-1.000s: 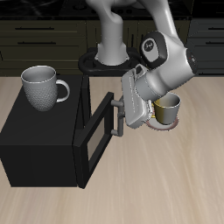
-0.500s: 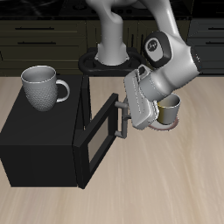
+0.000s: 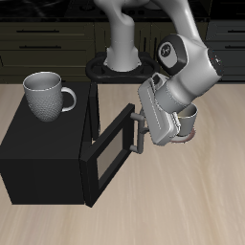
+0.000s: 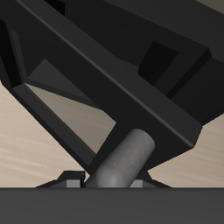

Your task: Open the microwave

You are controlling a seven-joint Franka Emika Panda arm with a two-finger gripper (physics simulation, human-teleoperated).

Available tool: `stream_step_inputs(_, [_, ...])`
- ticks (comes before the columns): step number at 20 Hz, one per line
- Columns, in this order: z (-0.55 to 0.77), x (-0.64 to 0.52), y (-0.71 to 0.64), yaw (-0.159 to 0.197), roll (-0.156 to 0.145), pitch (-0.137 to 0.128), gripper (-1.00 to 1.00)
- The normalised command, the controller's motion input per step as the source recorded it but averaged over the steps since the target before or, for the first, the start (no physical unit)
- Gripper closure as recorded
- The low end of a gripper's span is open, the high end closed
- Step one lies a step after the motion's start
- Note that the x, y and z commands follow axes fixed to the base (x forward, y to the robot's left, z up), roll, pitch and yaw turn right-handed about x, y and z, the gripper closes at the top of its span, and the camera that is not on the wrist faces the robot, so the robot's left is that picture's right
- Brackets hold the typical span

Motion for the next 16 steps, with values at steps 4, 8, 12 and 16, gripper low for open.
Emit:
stream_step_inputs(4, [-0.04, 0.03, 0.28, 0.053, 0.165, 0.073, -1.00])
stream_step_inputs(8, [-0.13, -0.15, -0.21, 0.045, -0.058, 0.043, -1.00])
stream_step_inputs(12, [-0.20, -0.05, -0.04, 0.071, 0.011, 0.107, -1.00])
stream_step_inputs(16, [-0.04, -0.14, 0.16, 0.100, 0.032, 0.032, -1.00])
